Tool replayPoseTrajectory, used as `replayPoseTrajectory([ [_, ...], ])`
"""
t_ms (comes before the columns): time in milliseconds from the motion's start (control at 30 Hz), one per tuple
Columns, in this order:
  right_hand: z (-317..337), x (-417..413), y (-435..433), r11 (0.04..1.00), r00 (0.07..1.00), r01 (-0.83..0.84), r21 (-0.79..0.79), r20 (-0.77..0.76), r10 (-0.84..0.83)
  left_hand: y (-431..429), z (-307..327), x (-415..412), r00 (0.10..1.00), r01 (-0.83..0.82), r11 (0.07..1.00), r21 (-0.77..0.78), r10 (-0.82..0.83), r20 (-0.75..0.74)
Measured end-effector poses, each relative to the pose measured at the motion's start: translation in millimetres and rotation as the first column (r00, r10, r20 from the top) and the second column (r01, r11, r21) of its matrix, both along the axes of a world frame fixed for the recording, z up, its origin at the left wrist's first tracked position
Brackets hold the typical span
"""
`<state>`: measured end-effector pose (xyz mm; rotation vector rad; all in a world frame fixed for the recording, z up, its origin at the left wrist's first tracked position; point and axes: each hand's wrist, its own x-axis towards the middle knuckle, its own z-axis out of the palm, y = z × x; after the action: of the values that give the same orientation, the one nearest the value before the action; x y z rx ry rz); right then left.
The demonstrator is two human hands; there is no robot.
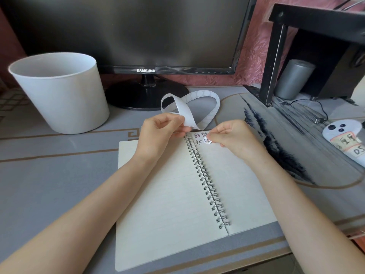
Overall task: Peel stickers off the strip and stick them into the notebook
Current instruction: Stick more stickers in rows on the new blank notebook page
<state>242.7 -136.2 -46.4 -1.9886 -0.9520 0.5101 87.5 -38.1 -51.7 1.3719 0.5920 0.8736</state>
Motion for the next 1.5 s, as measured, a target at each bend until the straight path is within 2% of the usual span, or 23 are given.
replayPoseTrajectory([
  [233, 0, -3, 1, 1.0, 0.999, 0.005, 0.018, 0.034, -0.006, 0, -1, 0, 1.0, -0.001, 1.0, 0.002, 0.001, -0.007],
  [400, 0, -7, 0, 1.0, 0.987, 0.023, 0.0, 0.162, -0.022, 0, 0, 0, 1.0, -0.001, 1.0, 0.006, 0.001, -0.008],
  [600, -1, -9, 1, 0.999, 0.977, 0.028, -0.028, 0.211, -0.021, 0, 0, 0, 1.0, -0.001, 1.0, 0.004, 0.001, -0.01],
  [1500, -5, 4, 1, 0.999, 0.985, 0.03, -0.03, 0.172, -0.025, 0, 0, 1, 1.0, -0.005, 1.0, 0.004, 0.005, -0.009],
])
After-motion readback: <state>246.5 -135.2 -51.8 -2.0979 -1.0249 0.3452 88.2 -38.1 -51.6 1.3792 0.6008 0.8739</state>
